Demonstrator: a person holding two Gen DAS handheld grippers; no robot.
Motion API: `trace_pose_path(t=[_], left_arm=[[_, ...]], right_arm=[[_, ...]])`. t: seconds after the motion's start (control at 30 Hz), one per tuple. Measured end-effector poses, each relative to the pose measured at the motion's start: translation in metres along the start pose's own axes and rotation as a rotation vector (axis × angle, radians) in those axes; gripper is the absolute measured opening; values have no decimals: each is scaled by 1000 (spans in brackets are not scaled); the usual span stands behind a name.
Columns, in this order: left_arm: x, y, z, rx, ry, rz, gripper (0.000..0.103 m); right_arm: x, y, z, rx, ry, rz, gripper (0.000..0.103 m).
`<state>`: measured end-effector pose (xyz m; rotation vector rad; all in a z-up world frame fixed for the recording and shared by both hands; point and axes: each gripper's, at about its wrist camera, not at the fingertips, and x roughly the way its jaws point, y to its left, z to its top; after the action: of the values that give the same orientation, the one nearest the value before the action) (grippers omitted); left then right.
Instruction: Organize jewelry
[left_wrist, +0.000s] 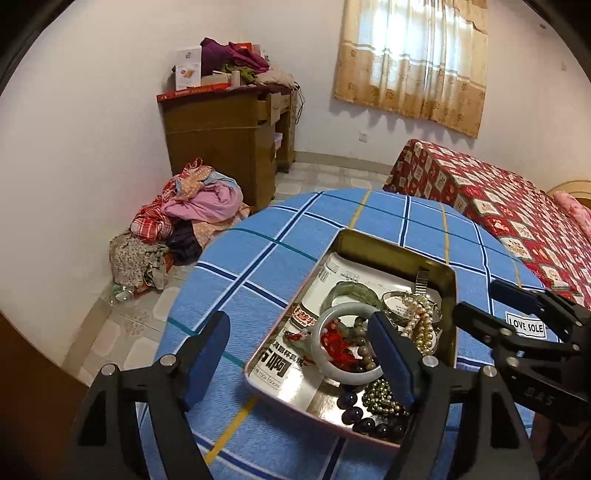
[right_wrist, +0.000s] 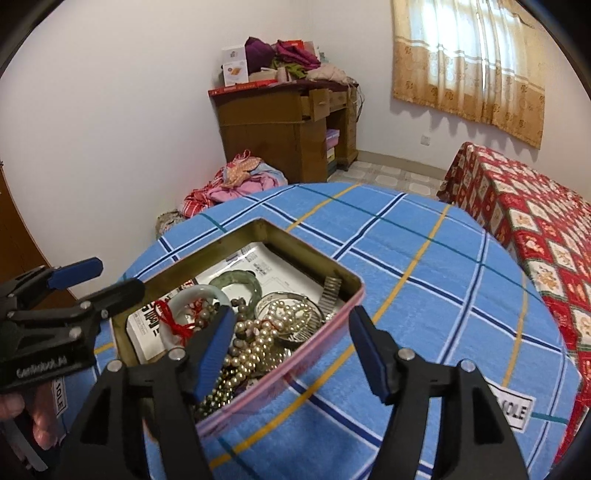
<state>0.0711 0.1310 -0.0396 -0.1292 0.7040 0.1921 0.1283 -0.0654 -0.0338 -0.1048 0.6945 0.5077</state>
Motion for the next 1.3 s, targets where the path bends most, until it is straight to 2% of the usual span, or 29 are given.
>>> trace_pose_path(t=[0.2,0.5,1.3], left_arm=[[-18,-3,1,16,-28,4,77],[-34,-10,5,34,-61,1,77],[-44,-16,6,42,-74,-10,77]], right_arm=[[-24,-1,-3,15,-43,-5,74],[-39,-3,-5,25,-70,-8,75],[-44,-1,-10,18,-78,-8,76]])
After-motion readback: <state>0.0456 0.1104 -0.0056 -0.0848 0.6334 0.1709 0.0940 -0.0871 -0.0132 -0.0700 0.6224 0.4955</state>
